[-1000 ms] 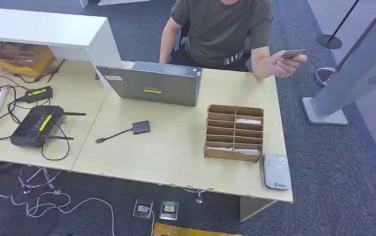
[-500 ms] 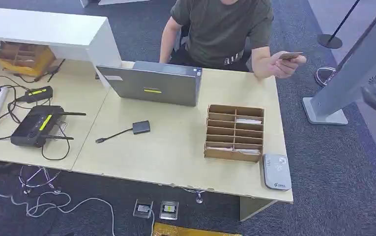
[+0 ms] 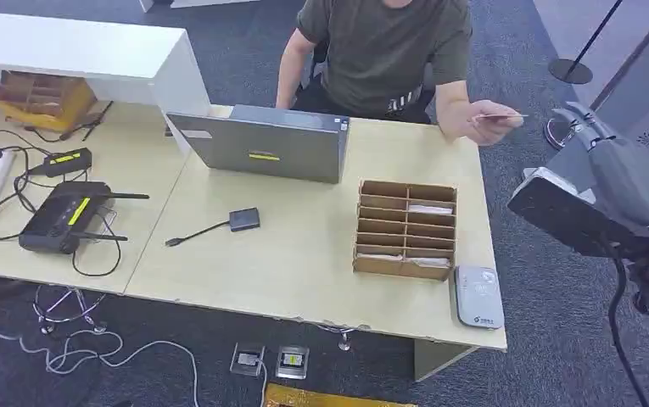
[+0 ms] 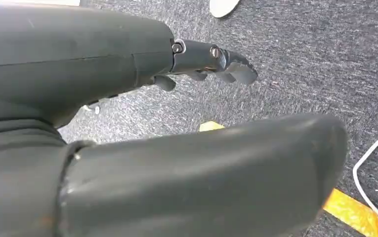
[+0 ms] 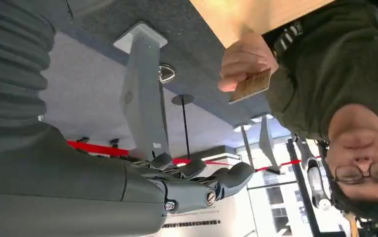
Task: Pass the card to the sensor for recognition and then transmit it.
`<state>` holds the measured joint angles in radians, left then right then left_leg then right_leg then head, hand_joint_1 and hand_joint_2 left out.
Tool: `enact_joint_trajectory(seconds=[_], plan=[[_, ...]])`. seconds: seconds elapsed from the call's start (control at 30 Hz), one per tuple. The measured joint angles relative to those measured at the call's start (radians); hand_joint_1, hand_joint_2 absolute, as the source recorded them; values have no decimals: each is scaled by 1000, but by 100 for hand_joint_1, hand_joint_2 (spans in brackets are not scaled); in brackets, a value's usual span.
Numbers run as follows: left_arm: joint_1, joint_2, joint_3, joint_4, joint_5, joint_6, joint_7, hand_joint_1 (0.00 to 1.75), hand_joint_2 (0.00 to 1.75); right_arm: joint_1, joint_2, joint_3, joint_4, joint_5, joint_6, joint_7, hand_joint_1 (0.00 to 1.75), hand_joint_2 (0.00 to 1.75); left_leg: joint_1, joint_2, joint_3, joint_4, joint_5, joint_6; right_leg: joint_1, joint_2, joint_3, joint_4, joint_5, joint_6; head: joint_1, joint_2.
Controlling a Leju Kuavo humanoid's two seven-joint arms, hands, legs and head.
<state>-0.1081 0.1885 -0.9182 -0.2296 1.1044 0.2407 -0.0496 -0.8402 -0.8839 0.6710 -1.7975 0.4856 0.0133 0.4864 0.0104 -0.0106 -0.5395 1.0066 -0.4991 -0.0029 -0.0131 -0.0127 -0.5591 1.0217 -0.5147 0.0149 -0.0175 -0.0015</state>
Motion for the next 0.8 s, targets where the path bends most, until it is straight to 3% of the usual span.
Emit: enact_joint_trajectory(seconds=[0.27,0.53,0.6,0.8], plan=[[0,-5,0,0,-12,-4,0,0,0,0,27,55,73,93,71,-14,0,175,0,0,0,0,0,0,0,0,0,0,0,0,0,0],[0,-7,0,0,-13,-5,0,0,0,2,39,69,102,153,75,-24,0,175,0,0,0,0,0,0,0,0,0,0,0,0,-1,0],[-1,-8,-2,0,-21,-8,0,0,0,2,98,95,230,310,69,-58,0,175,0,0,0,0,0,0,0,0,0,0,0,0,-1,0],[0,-10,-7,0,-25,-5,0,0,0,-5,152,120,353,399,30,-56,0,175,0,0,0,0,0,0,0,0,0,0,0,0,-1,0]])
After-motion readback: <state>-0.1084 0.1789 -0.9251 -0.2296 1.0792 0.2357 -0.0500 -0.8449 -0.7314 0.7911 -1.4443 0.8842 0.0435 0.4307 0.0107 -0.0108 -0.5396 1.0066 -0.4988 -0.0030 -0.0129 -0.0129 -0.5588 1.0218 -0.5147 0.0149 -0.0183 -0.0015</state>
